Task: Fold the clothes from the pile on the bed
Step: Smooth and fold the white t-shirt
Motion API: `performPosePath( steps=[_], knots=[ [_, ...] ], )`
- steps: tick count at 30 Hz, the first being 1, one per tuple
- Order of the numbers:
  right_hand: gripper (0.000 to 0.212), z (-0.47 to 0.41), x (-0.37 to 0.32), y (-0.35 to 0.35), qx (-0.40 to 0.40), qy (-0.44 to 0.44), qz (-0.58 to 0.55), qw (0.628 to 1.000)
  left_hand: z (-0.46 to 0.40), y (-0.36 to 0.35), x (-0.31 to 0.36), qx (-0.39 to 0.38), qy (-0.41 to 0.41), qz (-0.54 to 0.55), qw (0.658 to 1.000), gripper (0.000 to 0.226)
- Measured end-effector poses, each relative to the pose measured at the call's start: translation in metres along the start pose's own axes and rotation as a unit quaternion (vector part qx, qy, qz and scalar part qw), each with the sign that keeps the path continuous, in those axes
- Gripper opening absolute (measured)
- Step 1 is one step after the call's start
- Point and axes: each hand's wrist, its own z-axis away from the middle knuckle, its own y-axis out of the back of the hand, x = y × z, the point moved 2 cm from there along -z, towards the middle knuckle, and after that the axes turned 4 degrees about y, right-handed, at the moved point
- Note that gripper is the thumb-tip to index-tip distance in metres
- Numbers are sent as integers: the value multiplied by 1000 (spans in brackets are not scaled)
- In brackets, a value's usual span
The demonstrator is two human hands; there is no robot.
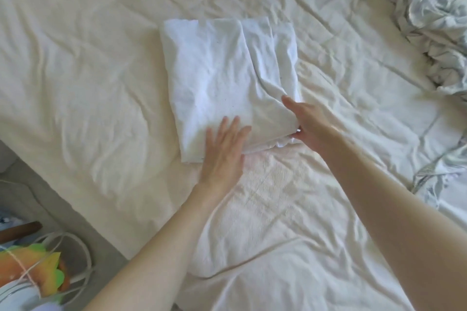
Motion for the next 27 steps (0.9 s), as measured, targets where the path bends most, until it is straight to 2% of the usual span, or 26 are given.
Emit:
performPosePath(
  steps=[4,6,8,11,14,19,22,25,27],
  knots=[
    [17,-8,-8,-14,20,22,96,995,20,2,-45,37,64,-38,997,63],
    [15,-7,-18,-17,28,76,105,991,22,5,-56,31,79,-48,995,66],
    [26,2,-28,-11,43,149,104,982,23,6,-62,23,72,-51,996,69],
    [21,11,-22,12,79,186,108,973,25,4,-66,14,27,-54,998,66],
    [14,8,4,31,109,120,97,982,25,-4,-68,6,14,-37,999,63],
    [22,-9,28,34,114,66,106,986,26,-9,-71,3,19,-28,999,67],
    [20,-17,32,36,82,16,62,995,29,-11,-72,-12,13,-71,997,68],
    [30,-20,32,37,34,-46,-6,998,24,-9,-74,-5,7,-123,992,69],
    [19,-18,30,34,25,-57,-4,998,20,-4,-70,13,-17,-121,992,64]
  ],
)
